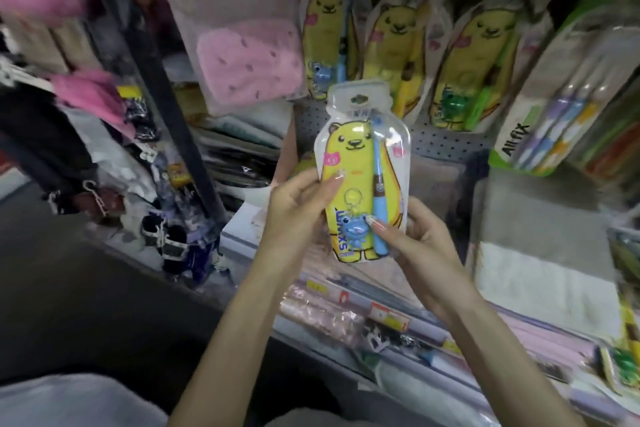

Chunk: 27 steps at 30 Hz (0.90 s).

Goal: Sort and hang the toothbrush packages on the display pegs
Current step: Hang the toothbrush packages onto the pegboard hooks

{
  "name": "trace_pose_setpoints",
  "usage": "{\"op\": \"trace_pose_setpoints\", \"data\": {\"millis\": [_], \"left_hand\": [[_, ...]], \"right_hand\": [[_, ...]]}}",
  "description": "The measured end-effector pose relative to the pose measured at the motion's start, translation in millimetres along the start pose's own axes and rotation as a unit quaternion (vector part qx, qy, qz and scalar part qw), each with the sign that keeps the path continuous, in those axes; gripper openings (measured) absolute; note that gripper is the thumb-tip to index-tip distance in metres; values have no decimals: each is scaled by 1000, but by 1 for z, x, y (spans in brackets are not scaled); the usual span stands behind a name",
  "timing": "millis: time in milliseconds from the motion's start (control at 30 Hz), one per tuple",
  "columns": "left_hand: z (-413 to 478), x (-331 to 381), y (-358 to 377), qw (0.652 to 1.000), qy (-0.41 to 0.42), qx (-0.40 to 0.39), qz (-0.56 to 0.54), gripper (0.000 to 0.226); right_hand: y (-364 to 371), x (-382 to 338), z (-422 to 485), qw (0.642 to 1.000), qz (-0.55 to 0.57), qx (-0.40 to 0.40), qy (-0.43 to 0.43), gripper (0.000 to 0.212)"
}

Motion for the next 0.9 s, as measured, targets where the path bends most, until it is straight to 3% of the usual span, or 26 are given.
{"op": "trace_pose_setpoints", "data": {"millis": [100, 333, 533, 900], "left_hand": [[13, 27, -22, 999, 32, 12, -25, 33], [53, 63, -45, 994, 65, -17, -86, 27], [77, 71, -44, 993, 50, -56, -94, 13], [101, 71, -46, 987, 48, -82, -126, 16]], "right_hand": [[35, -10, 23, 999, -7, -2, -38, 45], [84, -29, 65, 994, -10, 22, -102, 40], [95, -33, 80, 989, 20, 80, -119, 29], [105, -28, 97, 985, 34, 103, -134, 33]]}}
Point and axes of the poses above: each hand's wrist, its own z-axis towards the middle knuckle, its own y-axis out of the palm, x = y × z, the point moved 3 cm from there along z, towards the middle knuckle, and after that the axes turned 9 degrees about -z, right-handed, at the moved point
